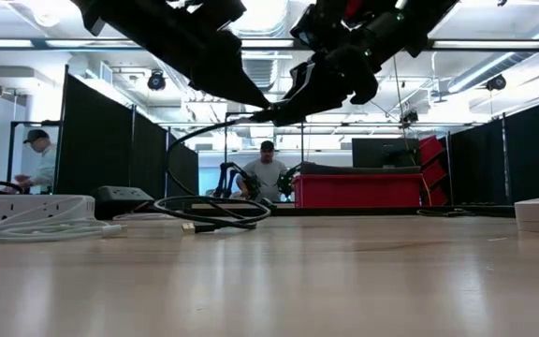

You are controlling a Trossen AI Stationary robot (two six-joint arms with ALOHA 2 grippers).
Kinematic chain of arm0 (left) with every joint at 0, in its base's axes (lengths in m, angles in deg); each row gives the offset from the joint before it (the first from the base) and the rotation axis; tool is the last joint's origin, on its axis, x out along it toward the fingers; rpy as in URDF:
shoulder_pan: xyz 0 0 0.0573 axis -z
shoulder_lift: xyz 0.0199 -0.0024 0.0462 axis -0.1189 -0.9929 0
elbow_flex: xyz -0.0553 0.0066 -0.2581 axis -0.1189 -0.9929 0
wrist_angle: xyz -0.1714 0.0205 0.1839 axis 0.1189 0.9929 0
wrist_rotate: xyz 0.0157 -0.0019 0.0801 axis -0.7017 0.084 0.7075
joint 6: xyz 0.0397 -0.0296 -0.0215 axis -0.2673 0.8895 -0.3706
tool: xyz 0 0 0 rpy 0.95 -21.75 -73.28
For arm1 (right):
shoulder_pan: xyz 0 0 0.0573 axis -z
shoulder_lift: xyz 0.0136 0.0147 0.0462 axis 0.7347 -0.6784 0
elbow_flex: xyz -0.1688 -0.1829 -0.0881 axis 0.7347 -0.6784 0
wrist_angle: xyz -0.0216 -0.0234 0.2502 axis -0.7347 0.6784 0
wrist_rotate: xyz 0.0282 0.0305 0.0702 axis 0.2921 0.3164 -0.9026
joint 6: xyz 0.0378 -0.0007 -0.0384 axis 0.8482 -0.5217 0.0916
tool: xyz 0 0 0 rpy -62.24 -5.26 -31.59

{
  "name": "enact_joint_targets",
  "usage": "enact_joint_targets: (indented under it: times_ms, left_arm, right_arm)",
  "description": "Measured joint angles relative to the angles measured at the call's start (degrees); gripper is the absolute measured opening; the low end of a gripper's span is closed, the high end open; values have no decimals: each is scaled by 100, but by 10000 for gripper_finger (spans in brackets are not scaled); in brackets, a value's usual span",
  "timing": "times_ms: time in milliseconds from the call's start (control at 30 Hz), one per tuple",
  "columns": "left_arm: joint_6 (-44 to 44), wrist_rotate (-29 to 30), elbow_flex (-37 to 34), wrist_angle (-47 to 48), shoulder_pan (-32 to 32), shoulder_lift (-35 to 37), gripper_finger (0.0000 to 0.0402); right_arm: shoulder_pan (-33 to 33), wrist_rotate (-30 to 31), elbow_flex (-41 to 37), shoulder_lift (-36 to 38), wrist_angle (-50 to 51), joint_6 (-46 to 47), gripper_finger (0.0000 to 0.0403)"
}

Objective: Insert USB
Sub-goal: Insert the bottom black charger cable into the black charger adapter

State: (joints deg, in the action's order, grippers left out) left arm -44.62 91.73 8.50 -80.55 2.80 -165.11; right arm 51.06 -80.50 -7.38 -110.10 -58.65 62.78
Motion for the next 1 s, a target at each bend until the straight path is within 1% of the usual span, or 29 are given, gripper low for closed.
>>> enact_joint_targets:
  times_ms: [100, 200, 300, 533, 767, 900, 1000]
  left_arm:
    - [17, -20, -2, 63, 4, 0, 152]
    - [20, -416, -13, 82, 4, 0, 153]
    - [21, -591, -15, 78, 4, -1, 145]
    - [159, -538, -26, -13, -29, -46, 101]
    - [293, -542, -33, -28, -129, -55, 27]
    - [295, -537, -33, -26, -127, -55, 23]
    - [291, -390, -35, -32, -122, -55, 23]
  right_arm:
    - [2, 0, 0, 43, 26, -6, 145]
    - [2, -1, 0, 113, 26, -15, 145]
    - [-2, -22, 0, 125, 39, -66, 145]
    - [-15, -20, 0, 125, 68, -96, 145]
    - [-53, -2, 0, 125, 37, -93, 145]
    - [-87, 0, 0, 125, 39, -68, 145]
    - [-89, 20, 7, 133, 35, -67, 145]
